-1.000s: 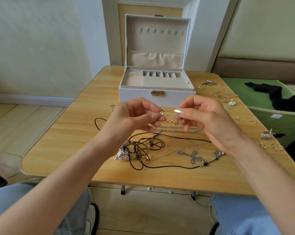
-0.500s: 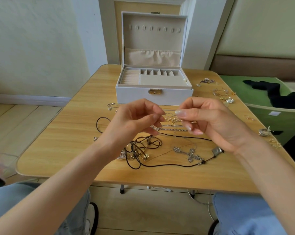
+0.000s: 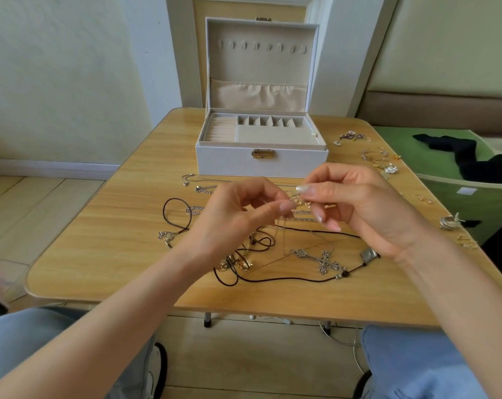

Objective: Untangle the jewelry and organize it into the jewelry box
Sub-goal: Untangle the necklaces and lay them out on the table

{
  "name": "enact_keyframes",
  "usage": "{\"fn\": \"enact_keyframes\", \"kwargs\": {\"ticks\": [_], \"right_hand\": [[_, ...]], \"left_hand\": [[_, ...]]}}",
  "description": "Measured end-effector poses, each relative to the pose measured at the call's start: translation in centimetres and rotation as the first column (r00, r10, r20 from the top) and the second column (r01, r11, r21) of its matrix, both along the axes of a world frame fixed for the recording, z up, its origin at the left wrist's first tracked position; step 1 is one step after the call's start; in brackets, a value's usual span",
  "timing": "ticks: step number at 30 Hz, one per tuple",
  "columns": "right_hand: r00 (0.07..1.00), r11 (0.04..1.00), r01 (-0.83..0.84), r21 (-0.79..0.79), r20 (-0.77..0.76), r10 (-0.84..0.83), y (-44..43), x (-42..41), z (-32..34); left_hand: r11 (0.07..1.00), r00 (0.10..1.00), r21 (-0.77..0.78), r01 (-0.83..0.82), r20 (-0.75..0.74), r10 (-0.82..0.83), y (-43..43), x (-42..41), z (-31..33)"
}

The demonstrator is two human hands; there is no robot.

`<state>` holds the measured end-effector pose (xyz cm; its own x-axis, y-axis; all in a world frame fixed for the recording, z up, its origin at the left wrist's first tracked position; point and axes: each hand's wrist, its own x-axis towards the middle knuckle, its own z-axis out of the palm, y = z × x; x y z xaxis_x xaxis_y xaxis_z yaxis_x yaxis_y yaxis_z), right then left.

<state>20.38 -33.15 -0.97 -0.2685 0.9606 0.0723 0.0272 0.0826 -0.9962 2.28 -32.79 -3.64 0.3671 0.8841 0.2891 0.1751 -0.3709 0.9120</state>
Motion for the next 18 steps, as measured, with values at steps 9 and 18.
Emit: {"fn": "enact_keyframes", "kwargs": {"ticks": [9,18], "right_hand": [[0.996,1.000,-0.023,-0.005,-0.082,0.022,0.1,0.0,-0.3],[0.997,0.999,0.011,0.048,0.077,-0.015,0.1,-0.3,-0.6]], "left_hand": [[0.990,0.989,0.124,-0.061,-0.128,0.077,0.7,-1.2,0.0],[0.993,0.994,0.117,-0.018,-0.106,0.030,0.2,-0.6,0.0]]}}
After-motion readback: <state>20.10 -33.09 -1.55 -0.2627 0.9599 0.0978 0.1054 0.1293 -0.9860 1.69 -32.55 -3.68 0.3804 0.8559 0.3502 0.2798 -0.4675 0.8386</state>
